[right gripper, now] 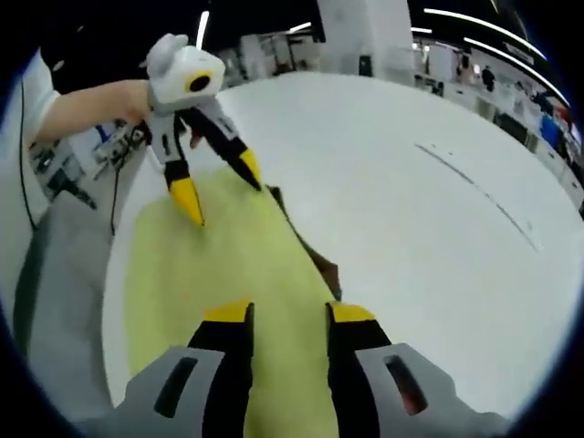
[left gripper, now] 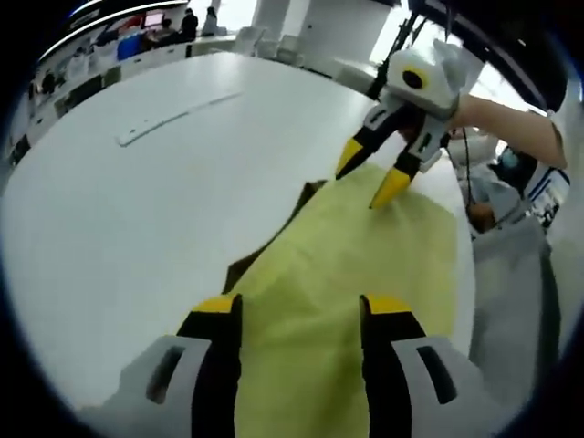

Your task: Fold the garment on the visible template until the final outline fits inside the template.

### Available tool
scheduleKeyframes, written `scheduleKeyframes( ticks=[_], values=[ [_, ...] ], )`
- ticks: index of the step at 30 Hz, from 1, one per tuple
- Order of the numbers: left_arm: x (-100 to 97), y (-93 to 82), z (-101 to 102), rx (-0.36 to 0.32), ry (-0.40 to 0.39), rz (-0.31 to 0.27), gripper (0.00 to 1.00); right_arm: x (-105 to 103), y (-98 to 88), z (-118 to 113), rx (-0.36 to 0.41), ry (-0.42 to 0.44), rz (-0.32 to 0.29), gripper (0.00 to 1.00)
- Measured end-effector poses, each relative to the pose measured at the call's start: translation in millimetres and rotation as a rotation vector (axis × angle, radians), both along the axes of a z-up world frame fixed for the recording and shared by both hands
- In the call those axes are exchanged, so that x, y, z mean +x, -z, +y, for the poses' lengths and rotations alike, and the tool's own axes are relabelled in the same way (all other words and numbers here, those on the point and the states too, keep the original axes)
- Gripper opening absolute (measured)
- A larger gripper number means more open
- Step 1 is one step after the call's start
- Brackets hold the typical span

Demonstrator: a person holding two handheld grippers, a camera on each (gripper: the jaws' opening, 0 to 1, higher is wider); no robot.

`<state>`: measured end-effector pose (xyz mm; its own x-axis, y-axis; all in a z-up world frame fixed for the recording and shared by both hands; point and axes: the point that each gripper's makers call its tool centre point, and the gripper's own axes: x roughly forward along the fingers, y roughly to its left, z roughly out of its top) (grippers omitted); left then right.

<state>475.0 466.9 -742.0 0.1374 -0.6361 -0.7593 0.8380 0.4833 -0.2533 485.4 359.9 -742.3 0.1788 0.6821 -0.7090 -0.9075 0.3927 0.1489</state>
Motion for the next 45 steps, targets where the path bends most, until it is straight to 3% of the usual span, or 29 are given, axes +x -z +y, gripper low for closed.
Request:
scheduleKeyframes(
  ticks=[8, 15, 23, 29, 32, 45],
  values=[
    [1.2, 1.3, -0.1, 0.017, 0.045, -0.001, 0.43, 0.8, 5.4, -1.5, -0.028, -0.051, 0.009, 0.24],
    [4.2, 1.4, 1.2, 0.031, 0.061, -0.013, 0.31, 3.0, 9.6, -4.0, -0.041, -0.062, 0.011, 0.19],
    [8.6, 3.3, 4.4, 0.039, 0.061, -0.018, 0.23, 5.2, 12.7, -5.2, -0.045, -0.063, 0.016, 0.21],
    [16.9, 4.8, 5.0, 0.030, 0.026, -0.022, 0.11, 6.7, 14.9, -5.3, -0.054, -0.079, 0.015, 0.12],
    [18.6, 5.1, 3.9, 0.030, 0.016, -0.031, 0.00, 6.2, 15.9, -5.6, -0.063, -0.089, 0.007, 0.10],
    [17.8, 2.8, 7.4, 0.012, -0.012, -0.014, 0.00, 3.0, 11.8, -4.6, -0.073, -0.093, -0.013, 0.03]
  ],
)
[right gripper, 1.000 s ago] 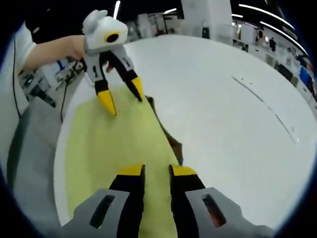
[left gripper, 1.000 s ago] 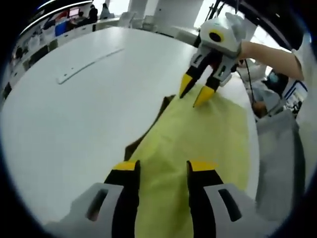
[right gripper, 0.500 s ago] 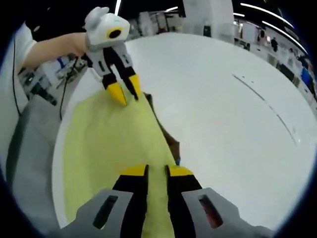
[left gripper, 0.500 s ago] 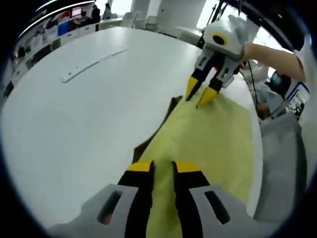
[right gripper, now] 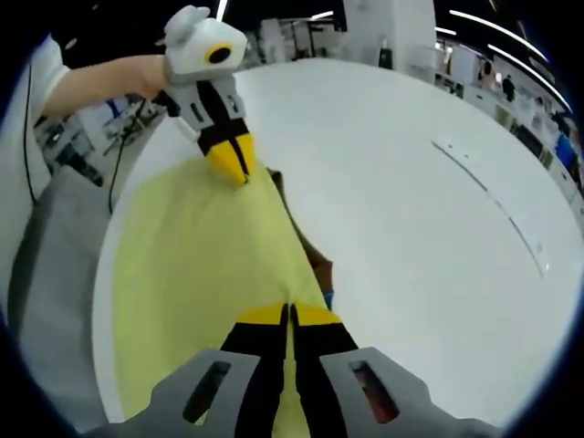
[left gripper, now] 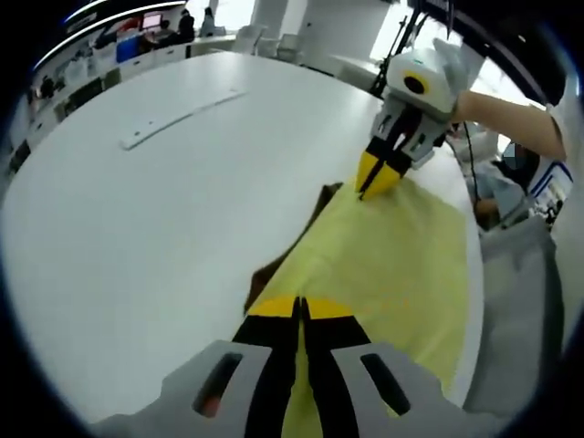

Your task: Fold the garment on the visible template until the final outline fits inside the template.

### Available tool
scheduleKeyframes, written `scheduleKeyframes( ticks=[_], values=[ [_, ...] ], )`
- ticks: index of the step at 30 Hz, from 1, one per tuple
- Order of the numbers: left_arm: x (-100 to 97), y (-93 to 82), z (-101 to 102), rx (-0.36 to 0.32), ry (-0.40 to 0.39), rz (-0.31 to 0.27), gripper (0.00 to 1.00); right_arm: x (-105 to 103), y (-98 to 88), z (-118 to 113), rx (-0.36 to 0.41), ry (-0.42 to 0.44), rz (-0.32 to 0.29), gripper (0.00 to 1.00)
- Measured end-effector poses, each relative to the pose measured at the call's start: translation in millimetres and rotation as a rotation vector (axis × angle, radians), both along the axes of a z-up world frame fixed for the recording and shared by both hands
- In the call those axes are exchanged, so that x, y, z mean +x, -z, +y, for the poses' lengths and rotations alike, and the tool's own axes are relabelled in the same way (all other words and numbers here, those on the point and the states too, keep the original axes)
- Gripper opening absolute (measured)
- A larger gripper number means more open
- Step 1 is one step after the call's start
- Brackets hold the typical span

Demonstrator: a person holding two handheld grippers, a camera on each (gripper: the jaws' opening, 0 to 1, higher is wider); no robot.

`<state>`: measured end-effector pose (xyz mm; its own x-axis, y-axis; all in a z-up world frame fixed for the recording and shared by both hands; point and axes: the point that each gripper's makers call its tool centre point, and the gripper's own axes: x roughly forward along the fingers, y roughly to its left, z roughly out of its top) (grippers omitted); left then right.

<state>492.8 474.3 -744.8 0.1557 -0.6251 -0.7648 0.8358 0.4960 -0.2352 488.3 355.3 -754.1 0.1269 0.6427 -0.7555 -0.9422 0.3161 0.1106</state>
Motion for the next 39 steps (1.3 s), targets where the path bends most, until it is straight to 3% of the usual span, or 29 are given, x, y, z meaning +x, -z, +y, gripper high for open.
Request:
scheduleKeyframes(
  ticks=[8, 15, 39],
  values=[
    [-5.4, -14.0, 3.0, -0.017, -0.013, -0.018, 0.00, -1.6, -13.1, -1.9, -0.005, -0.003, -0.066, 0.03],
    [6.6, -18.0, 4.3, -0.040, -0.049, -0.051, 0.00, 8.4, -17.3, -1.8, 0.004, 0.016, -0.112, 0.02],
    [15.3, 7.6, 3.0, 0.004, -0.052, -0.036, 0.00, 14.2, 8.3, 0.0, -0.046, -0.014, -0.110, 0.04]
  ],
)
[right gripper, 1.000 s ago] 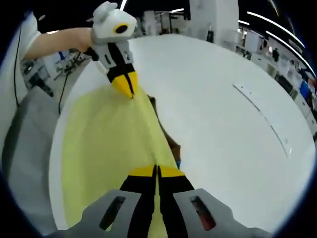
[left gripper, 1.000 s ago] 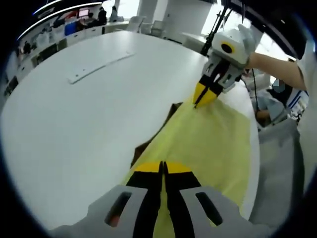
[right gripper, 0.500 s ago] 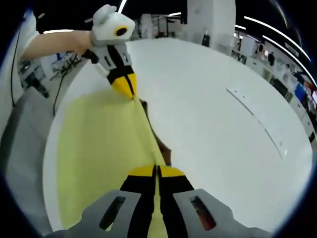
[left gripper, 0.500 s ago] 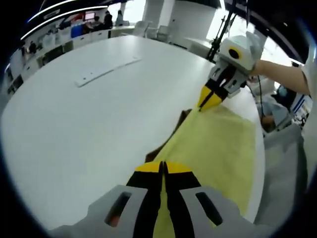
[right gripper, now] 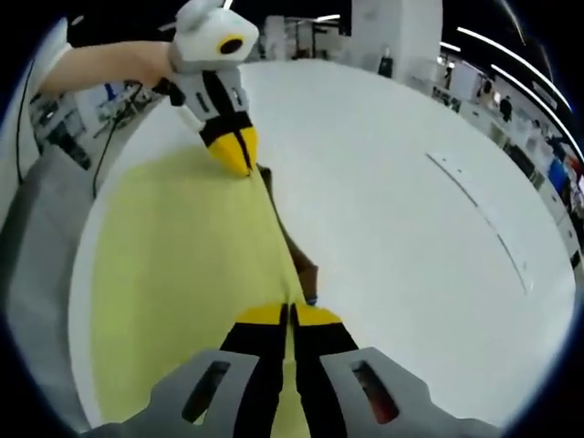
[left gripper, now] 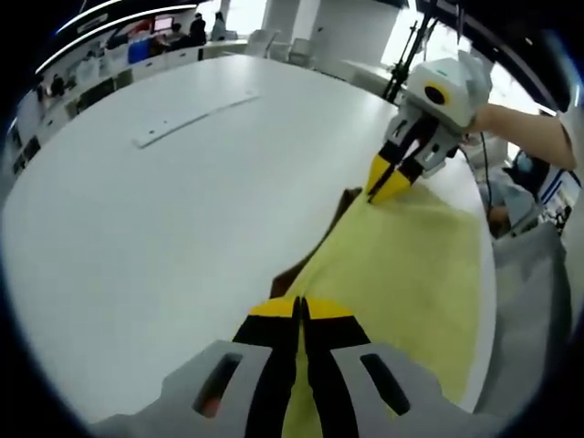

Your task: Fold the garment on the visible template until the final outline fits inside the template.

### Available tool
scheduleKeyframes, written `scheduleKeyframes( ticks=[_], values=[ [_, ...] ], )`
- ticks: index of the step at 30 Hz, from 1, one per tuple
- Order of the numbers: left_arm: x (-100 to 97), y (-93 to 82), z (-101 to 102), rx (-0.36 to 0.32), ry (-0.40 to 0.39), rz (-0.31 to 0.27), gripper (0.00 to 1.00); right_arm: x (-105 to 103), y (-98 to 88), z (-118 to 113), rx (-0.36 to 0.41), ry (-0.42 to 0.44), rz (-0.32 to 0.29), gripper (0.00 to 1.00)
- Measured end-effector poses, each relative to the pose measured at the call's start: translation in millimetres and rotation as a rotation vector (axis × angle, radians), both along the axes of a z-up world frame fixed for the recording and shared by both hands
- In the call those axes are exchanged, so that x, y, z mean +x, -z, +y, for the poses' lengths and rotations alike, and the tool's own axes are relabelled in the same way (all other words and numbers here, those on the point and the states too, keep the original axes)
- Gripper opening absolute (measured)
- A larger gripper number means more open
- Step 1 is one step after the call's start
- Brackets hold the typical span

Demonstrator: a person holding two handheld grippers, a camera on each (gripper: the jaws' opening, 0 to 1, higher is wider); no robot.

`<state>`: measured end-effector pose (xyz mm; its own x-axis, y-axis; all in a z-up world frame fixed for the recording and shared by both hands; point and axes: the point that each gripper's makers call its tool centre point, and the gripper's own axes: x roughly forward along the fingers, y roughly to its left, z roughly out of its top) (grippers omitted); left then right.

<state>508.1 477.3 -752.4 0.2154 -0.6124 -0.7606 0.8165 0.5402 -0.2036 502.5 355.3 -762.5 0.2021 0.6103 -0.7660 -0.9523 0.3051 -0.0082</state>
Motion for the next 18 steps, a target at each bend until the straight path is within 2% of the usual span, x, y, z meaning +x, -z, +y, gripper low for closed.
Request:
scheduleKeyframes(
  ticks=[6, 11, 15, 18],
  values=[
    [0.1, 3.7, -0.1, 0.005, -0.003, 0.005, 0.00, 0.9, -0.8, -0.7, 0.015, 0.006, -0.005, 0.06],
    [0.1, 1.8, 0.5, -0.002, 0.000, 0.001, 0.00, -7.0, -2.4, 0.7, 0.053, 0.016, 0.064, 0.17],
    [0.4, 1.6, 1.6, -0.007, -0.003, -0.004, 0.00, -6.8, -2.2, -2.3, 0.049, 0.025, 0.068, 0.19],
    [1.5, 1.7, 1.8, -0.005, -0.005, -0.011, 0.00, -1.0, -3.5, -5.8, 0.042, 0.042, 0.047, 0.19]
  ],
)
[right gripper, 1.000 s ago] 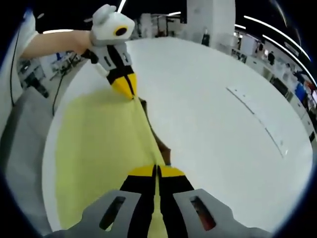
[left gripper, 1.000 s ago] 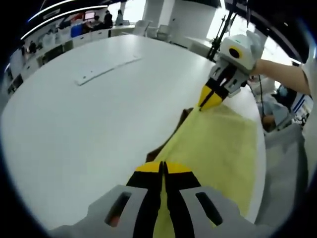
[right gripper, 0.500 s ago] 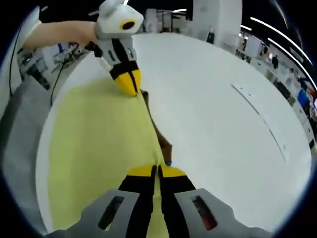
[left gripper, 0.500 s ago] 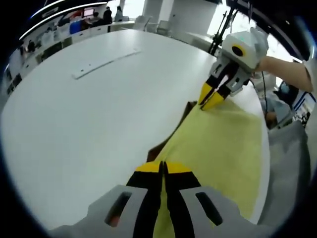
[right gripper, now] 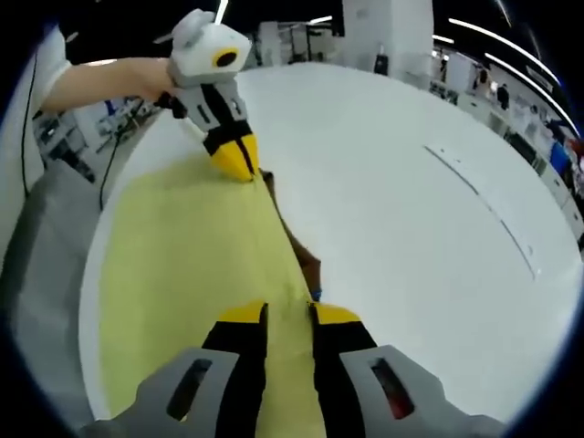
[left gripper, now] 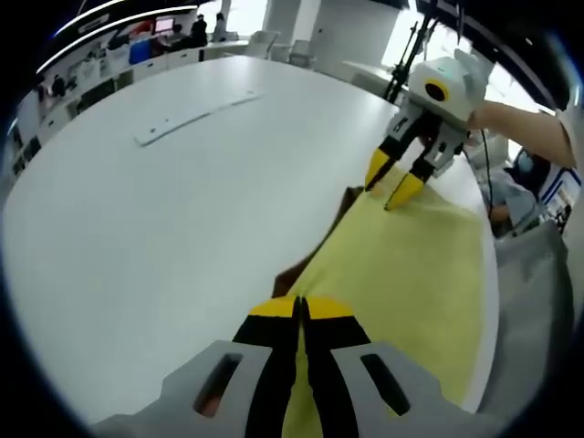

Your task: Fold the garment on the visible template until the final outline fits inside the template.

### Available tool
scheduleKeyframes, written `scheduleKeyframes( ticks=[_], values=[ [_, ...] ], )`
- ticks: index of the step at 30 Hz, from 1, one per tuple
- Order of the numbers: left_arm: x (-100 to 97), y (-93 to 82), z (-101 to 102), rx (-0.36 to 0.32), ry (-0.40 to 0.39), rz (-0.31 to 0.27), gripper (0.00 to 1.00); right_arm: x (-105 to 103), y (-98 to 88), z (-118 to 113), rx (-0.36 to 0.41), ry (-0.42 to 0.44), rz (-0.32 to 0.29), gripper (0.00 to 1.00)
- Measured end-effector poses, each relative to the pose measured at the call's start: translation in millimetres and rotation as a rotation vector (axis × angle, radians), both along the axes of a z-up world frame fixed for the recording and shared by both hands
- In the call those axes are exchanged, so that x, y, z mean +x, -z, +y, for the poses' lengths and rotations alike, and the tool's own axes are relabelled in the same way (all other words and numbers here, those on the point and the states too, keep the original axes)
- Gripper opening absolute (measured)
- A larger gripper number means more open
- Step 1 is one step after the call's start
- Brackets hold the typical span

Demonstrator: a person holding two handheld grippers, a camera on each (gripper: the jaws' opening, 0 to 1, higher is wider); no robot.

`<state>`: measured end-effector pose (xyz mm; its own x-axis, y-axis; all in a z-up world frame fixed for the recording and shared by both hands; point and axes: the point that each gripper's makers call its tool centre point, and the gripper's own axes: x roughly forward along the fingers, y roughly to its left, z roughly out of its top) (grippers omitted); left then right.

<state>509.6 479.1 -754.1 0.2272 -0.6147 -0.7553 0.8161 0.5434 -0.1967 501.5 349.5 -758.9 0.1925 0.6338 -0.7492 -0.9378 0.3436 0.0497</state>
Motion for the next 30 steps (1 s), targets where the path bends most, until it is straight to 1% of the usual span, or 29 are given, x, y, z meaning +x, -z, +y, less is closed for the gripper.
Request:
scheduleKeyframes(
  ticks=[3, 5, 8, 15, 20, 21, 23, 28, 30],
  values=[
    [0.6, 0.4, -0.3, 0.003, 0.001, -0.004, 0.00, 7.9, 1.7, -6.7, -0.030, 0.017, -0.034, 0.19],
    [0.9, 1.1, -0.4, 0.003, 0.000, -0.003, 0.00, 10.0, 3.4, -9.3, -0.038, 0.027, -0.036, 0.21],
    [1.9, 2.2, -0.2, 0.005, -0.005, -0.005, 0.00, 12.8, 4.1, -10.5, -0.039, 0.038, -0.040, 0.23],
    [2.3, 2.8, 0.2, 0.001, -0.009, -0.001, 0.00, 14.3, 3.0, -9.7, -0.041, 0.040, -0.051, 0.22],
    [5.2, 2.0, 3.6, 0.016, -0.021, -0.018, 0.00, 15.1, 2.5, -12.1, -0.045, 0.054, -0.054, 0.23],
    [7.2, 1.3, 6.9, 0.031, -0.030, -0.028, 0.00, 15.2, 1.3, -12.7, -0.048, 0.056, -0.060, 0.23],
    [9.9, -1.4, 10.6, 0.039, -0.046, -0.040, 0.02, 16.7, -1.1, -14.7, -0.054, 0.060, -0.077, 0.21],
    [13.0, -13.2, 19.3, 0.025, -0.103, -0.053, 0.08, 19.7, -9.5, -17.7, -0.051, 0.089, -0.099, 0.23],
    [11.1, -18.2, 21.7, 0.019, -0.121, -0.056, 0.09, 19.9, -15.4, -17.1, -0.035, 0.106, -0.106, 0.22]
  ],
)
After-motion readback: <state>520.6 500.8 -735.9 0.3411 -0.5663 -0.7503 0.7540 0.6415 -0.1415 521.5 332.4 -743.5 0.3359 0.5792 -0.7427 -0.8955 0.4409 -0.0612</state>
